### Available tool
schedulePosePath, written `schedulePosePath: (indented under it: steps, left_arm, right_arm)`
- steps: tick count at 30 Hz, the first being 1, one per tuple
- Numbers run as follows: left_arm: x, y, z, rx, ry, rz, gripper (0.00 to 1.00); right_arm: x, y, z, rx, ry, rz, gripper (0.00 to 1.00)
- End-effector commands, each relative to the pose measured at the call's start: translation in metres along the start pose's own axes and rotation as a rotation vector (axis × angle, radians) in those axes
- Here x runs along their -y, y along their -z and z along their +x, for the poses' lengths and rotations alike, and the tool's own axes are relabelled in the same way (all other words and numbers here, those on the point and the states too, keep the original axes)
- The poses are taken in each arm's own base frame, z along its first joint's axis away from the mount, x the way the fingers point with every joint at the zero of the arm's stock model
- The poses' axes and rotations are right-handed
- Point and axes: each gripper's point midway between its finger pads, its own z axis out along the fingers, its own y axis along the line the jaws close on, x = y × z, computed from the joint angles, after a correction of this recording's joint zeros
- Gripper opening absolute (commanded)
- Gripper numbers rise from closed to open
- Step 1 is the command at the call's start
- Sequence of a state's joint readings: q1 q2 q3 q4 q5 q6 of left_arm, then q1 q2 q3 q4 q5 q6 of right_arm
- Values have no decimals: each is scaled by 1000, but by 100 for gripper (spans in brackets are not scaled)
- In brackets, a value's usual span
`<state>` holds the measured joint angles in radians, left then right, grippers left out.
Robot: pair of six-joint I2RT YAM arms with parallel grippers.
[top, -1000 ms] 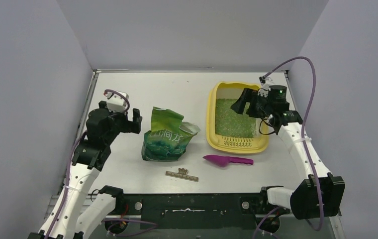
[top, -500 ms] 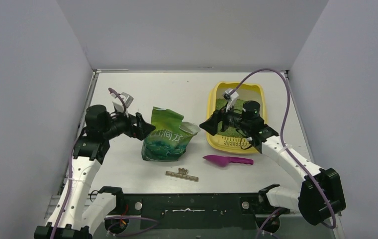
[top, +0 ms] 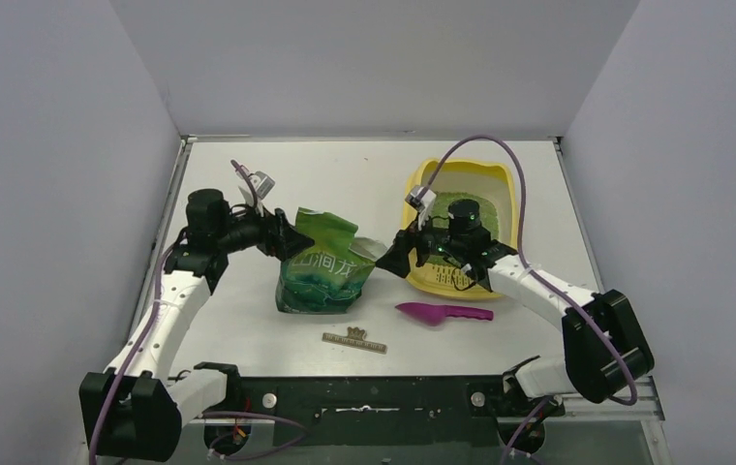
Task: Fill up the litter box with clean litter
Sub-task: Close the cat litter bag at the center of the board.
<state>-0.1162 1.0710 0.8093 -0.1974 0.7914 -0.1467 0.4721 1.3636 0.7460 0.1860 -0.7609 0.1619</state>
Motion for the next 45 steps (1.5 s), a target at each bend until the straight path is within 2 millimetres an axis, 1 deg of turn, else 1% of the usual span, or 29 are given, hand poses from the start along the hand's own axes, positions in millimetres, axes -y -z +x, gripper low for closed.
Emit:
schedulePosePath:
  steps: [1,3,6,11,15,18,20,22,24,26,27,29,30,35,38,41,45]
  left_arm:
    - [14,-9,-22,56,-66,121,72]
    - [15,-12,-20,44,-44,142,60]
    - [16,-14,-16,28,-24,166,51]
    - [23,-14,-18,22,-2,216,25]
    - [28,-13,-17,7,26,265,10]
    - [34,-9,-18,-13,63,336,1]
    - [35,-7,-18,-32,100,373,0]
    - [34,-5,-19,-44,135,401,0]
    - [35,-3,-21,-53,149,429,0]
    - [39,-1,-21,-54,140,446,0]
    - [40,0,-21,-52,130,451,0]
    - [44,3,-22,-49,104,472,0]
    - [46,4,-22,-49,97,484,0]
    - [53,9,-27,-49,80,517,0]
    - [54,9,-31,-52,82,522,0]
    - [50,6,-27,-75,105,505,0]
    - [42,5,-15,-116,120,454,0]
  right_arm:
    - [-22,-9,-27,53,165,-142,93]
    - [-25,-11,-22,32,183,-173,93]
    - [-26,-15,-17,12,232,-188,93]
    - [-23,-26,-14,-1,285,-206,93]
    - [-29,-34,-16,-1,315,-265,93]
    - [-28,-38,-14,-8,341,-280,90]
    - [-28,-38,-11,-16,346,-289,84]
    - [-29,-37,-10,-18,347,-295,71]
    - [-30,-34,-7,-30,351,-294,56]
    - [-31,-30,-5,-41,368,-287,38]
    - [-32,-27,-5,-44,382,-288,29]
    - [-36,-19,-7,-52,410,-292,6]
    - [-40,-15,-8,-59,412,-303,0]
    - [-66,8,-20,-60,373,-376,0]
    - [-71,21,-23,-38,362,-379,0]
    - [-65,26,-24,-33,323,-348,0]
    - [-42,24,-24,-34,176,-275,0]
